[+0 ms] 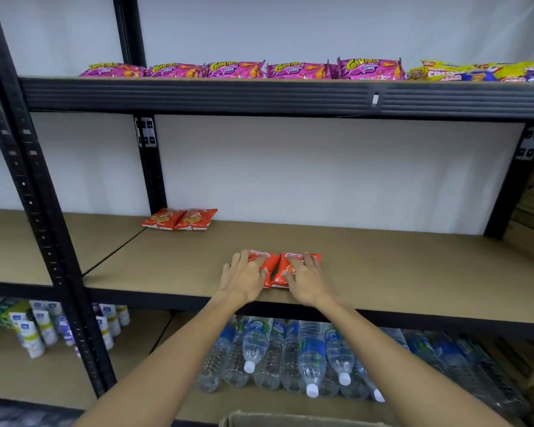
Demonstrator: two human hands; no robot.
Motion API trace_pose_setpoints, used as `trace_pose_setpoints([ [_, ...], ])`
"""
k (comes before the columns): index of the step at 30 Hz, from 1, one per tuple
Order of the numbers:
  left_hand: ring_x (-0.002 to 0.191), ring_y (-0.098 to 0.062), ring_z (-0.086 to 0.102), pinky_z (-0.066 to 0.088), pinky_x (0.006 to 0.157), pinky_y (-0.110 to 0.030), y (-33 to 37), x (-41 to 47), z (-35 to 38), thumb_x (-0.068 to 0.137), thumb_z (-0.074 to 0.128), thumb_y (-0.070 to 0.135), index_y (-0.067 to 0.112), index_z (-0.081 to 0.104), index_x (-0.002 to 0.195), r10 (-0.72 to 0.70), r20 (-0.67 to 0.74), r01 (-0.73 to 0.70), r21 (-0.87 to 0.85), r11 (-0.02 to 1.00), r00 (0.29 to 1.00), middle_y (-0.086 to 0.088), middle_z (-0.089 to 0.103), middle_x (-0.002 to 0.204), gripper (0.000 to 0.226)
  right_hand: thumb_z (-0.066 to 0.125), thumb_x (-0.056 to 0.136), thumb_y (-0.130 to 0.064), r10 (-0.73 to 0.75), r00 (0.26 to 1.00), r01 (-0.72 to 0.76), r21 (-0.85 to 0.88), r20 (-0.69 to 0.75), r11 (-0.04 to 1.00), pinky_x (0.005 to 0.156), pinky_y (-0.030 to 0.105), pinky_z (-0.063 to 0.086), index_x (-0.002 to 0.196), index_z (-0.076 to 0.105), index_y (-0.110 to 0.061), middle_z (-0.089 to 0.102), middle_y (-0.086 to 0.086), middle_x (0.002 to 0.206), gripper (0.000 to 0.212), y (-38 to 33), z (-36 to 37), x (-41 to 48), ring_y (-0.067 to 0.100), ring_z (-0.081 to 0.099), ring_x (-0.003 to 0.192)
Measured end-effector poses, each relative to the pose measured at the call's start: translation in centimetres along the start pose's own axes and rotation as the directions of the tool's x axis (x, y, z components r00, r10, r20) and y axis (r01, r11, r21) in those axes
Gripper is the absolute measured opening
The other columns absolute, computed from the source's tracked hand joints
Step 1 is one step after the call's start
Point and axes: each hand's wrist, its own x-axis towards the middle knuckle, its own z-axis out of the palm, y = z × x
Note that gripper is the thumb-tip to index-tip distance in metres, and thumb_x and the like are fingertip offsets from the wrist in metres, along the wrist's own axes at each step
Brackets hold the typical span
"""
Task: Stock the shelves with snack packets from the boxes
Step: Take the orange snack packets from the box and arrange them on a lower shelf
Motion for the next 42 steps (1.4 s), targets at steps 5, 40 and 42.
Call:
trace_pose_setpoints([
  [5,0.135,-0.024,0.039,0.039,0.104,-0.043,-1.6,1.8,1.1,0.102,0.047,0.036,0.024,0.037,0.148,-0.096,-0.093,0.080,-0.159,0.984,0.991,-0.005,0.041,0.150,0.048,0.028,0.107,-0.046,-0.003,0.999,0.005,-0.024,0.047,1.000,0.122,0.045,0.008,0.159,0.019,-0.029,0.005,0.015,0.166,0.055,-0.3,0.9,3.3,0.034,-0.001,0.153],
  [40,0.136,-0.035,0.039,0.028,0.117,-0.044,-13.3,20.9,7.8,0.099,0.045,0.019,0.008,0.045,0.141,-0.162,-0.339,0.072,-0.261,0.963,0.927,-0.017,0.037,0.149,0.043,0.053,0.097,-0.030,-0.188,0.919,0.239,0.111,-0.346,0.965,0.094,0.044,0.047,0.126,0.052,-0.012,0.042,0.015,0.127,0.034,-4.1,8.6,25.2,0.036,0.051,0.113],
  [42,0.137,-0.031,0.038,0.024,0.118,-0.045,-13.4,20.8,7.8,0.100,0.044,0.024,0.008,0.053,0.133,-0.153,-0.358,0.086,-0.197,0.977,0.921,-0.015,0.038,0.149,0.038,0.048,0.100,-0.035,-0.197,0.908,0.228,0.041,-0.371,0.973,0.107,0.045,0.037,0.125,0.056,-0.016,0.045,0.014,0.130,0.033,-4.0,8.8,25.3,0.034,0.045,0.124],
])
